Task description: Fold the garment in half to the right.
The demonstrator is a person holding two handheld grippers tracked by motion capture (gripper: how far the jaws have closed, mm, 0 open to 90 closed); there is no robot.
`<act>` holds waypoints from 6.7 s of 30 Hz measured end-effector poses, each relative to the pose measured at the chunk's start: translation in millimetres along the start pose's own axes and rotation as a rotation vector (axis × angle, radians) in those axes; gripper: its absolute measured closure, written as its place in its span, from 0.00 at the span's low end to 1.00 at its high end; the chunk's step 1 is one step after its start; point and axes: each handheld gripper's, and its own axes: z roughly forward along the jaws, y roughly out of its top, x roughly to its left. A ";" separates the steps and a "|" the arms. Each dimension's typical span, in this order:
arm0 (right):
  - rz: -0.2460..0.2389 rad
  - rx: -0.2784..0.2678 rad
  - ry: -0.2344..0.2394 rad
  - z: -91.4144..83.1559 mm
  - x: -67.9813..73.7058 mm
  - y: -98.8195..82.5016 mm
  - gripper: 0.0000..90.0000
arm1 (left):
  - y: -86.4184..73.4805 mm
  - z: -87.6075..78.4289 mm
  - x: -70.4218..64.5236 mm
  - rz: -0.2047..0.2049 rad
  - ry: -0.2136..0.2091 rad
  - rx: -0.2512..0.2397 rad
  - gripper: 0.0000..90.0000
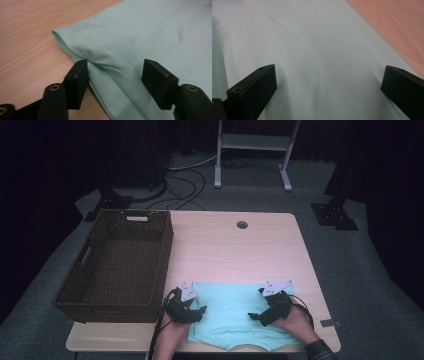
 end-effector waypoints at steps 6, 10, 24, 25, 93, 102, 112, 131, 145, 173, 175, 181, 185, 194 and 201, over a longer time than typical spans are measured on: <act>-0.001 0.000 0.001 0.1 -0.3 0.1 0.00 | 0.6 -0.8 -1.6 0.008 -0.039 -0.005 0.67; -0.004 0.001 0.002 0.5 -0.9 0.5 0.00 | 0.8 -0.4 -1.8 -0.001 -0.067 -0.007 0.82; -0.034 0.020 -0.016 -6.6 -2.1 -0.2 0.00 | -1.2 -2.3 -0.1 -0.038 -0.053 -0.008 0.92; -0.036 0.024 -0.019 -9.4 -2.4 -1.9 0.00 | -1.8 -3.1 0.5 -0.041 -0.050 -0.009 0.92; -0.039 -0.015 0.035 -31.7 -21.8 -32.8 0.00 | 84.7 -23.3 -25.9 0.085 -0.284 -0.232 0.93; -0.038 -0.014 0.036 -31.3 -22.2 -32.3 0.00 | 103.9 0.4 -47.3 0.118 -0.355 -0.222 0.93; -0.037 -0.014 0.037 -31.0 -22.1 -32.0 0.00 | 117.7 33.4 -69.7 0.117 -0.416 -0.189 0.94; -0.042 -0.016 0.042 -30.6 -22.2 -31.6 0.00 | 119.6 111.9 -97.4 0.096 -0.454 -0.036 0.93; -0.040 -0.016 0.045 -29.8 -21.1 -30.8 0.00 | 117.4 108.5 -96.7 0.078 -0.484 -0.042 0.67; -0.008 -0.016 0.005 -6.5 -4.1 -7.8 0.00 | 88.0 70.9 24.2 0.021 -0.078 -0.049 0.02; -0.004 -0.015 0.001 -4.7 -2.7 -5.9 0.00 | 87.3 75.7 26.7 0.019 -0.064 -0.048 0.02; -0.005 -0.017 0.003 -3.8 -2.2 -5.2 0.00 | 84.3 79.5 26.9 0.041 -0.109 -0.070 0.15; -0.004 -0.017 0.004 -3.9 -2.2 -5.2 0.00 | 80.9 73.0 24.1 0.070 -0.139 -0.139 0.45; -0.005 -0.017 0.004 -3.9 -2.3 -5.2 0.00 | 81.4 81.7 19.5 0.089 -0.220 -0.089 0.72; -0.005 -0.017 0.004 -4.0 -2.4 -5.3 0.00 | 83.3 88.1 15.6 0.106 -0.202 -0.030 0.94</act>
